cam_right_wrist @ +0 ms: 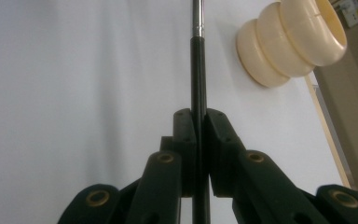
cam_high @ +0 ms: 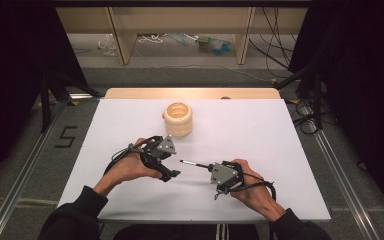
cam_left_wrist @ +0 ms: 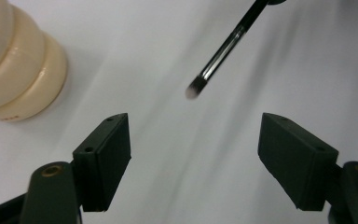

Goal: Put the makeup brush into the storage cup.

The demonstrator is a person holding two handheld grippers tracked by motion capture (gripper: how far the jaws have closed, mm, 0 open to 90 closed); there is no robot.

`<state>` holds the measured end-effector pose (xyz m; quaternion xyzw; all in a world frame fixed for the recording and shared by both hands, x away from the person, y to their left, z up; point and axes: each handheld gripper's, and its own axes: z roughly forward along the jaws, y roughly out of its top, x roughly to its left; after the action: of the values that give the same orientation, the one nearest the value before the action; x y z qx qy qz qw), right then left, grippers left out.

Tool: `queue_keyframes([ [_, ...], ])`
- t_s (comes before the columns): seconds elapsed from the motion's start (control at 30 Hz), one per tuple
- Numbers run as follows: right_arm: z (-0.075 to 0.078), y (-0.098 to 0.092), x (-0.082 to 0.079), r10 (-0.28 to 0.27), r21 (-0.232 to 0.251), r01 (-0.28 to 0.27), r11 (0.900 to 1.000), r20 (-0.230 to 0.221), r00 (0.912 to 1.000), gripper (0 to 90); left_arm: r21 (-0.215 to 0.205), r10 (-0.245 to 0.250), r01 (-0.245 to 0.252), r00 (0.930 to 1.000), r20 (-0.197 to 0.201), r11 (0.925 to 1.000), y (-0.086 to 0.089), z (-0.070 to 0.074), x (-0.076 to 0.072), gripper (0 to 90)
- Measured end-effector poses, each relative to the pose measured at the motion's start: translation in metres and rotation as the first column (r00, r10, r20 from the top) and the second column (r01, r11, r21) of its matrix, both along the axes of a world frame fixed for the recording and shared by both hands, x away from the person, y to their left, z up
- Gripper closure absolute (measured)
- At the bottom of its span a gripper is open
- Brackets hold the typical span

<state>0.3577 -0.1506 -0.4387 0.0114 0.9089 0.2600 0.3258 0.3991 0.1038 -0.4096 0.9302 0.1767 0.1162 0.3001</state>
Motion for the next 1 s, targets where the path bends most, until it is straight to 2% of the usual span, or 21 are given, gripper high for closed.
queue_keyframes([
  [0.1,0.001,-0.004,0.003,-0.025,0.026,0.025,0.999,-0.007,0.9997,83.9,-0.055,0.044,-0.043,0.9989,0.018,0.9976,0.002,-0.003,-0.006,25.3],
  [0.23,0.003,-0.008,0.006,-0.052,0.061,0.052,0.997,-0.015,0.9986,83.9,-0.098,0.076,-0.07,0.9957,0.054,0.9927,0.002,-0.008,-0.012,25.5],
  [0.3,0.002,-0.007,0.005,-0.078,0.109,0.083,0.991,-0.05,0.9957,83.9,-0.118,0.088,-0.079,0.9935,0.071,0.9898,0.001,-0.01,-0.015,25.5],
  [0.37,0.003,-0.009,0.006,-0.083,0.137,0.09,0.987,-0.056,0.995,83.9,-0.161,0.11,-0.098,0.9914,0.071,0.9821,0.0,-0.012,-0.018,25.4],
  [0.43,0.004,-0.011,0.006,-0.087,0.164,0.096,0.982,-0.06,0.9944,83.9,-0.169,0.125,-0.109,0.9883,0.087,0.9795,0.001,-0.013,-0.02,25.5],
  [0.47,0.005,-0.012,0.007,-0.088,0.175,0.098,0.98,-0.064,0.994,83.9,-0.198,0.134,-0.116,0.9875,0.083,0.9733,0.0,-0.015,-0.022,25.5],
  [0.5,0.005,-0.012,0.007,-0.084,0.186,0.094,0.978,-0.061,0.9946,83.9,-0.208,0.137,-0.117,0.9869,0.086,0.9712,0.0,-0.015,-0.022,25.5],
  [0.53,0.005,-0.013,0.007,-0.087,0.201,0.097,0.975,-0.058,0.9945,83.9,-0.228,0.145,-0.122,0.9854,0.089,0.9659,0.0,-0.015,-0.023,25.5],
  [0.6,0.006,-0.014,0.008,-0.086,0.231,0.099,0.968,-0.064,0.9942,83.9,-0.245,0.149,-0.121,0.984,0.098,0.962,0.0,-0.016,-0.024,24.9],
  [0.67,0.006,-0.015,0.009,-0.091,0.265,0.107,0.958,-0.074,0.9931,83.9,-0.273,0.164,-0.13,0.9806,0.107,0.9533,0.001,-0.016,-0.026,24.8],
  [0.73,0.007,-0.016,0.009,-0.091,0.305,0.113,0.946,-0.086,0.9921,83.9,-0.306,0.174,-0.134,0.979,0.107,0.9427,0.0,-0.017,-0.027,24.4],
  [0.77,0.008,-0.016,0.009,-0.094,0.325,0.122,0.938,-0.1,0.9905,83.9,-0.314,0.177,-0.134,0.9779,0.112,0.9399,0.0,-0.016,-0.027,24.5],
  [0.8,0.008,-0.017,0.009,-0.095,0.348,0.128,0.929,-0.108,0.9895,83.9,-0.316,0.175,-0.131,0.9776,0.117,0.9398,0.0,-0.015,-0.028,24.5],
  [0.83,0.008,-0.018,0.01,-0.093,0.372,0.132,0.919,-0.121,0.9882,83.9,-0.329,0.185,-0.137,0.9759,0.117,0.9342,0.0,-0.015,-0.029,24.4],
  [0.87,0.008,-0.019,0.01,-0.094,0.392,0.137,0.91,-0.127,0.9874,83.9,-0.33,0.174,-0.126,0.9773,0.12,0.9356,0.0,-0.014,-0.028,24.3],
  [0.9,0.009,-0.019,0.01,-0.093,0.412,0.141,0.9,-0.135,0.9864,83.9,-0.352,0.187,-0.138,0.9762,0.109,0.9256,-0.001,-0.015,-0.03,24.4],
  [0.93,0.009,-0.02,0.011,-0.088,0.429,0.144,0.892,-0.147,0.9851,83.9,-0.36,0.183,-0.13,0.9759,0.118,0.9239,-0.001,-0.014,-0.03,24.4],
  [1.0,0.009,-0.021,0.011,-0.084,0.465,0.157,0.871,-0.172,0.9814,83.9,-0.385,0.191,-0.134,0.9753,0.111,0.913,-0.002,-0.013,-0.031,24.3],
])
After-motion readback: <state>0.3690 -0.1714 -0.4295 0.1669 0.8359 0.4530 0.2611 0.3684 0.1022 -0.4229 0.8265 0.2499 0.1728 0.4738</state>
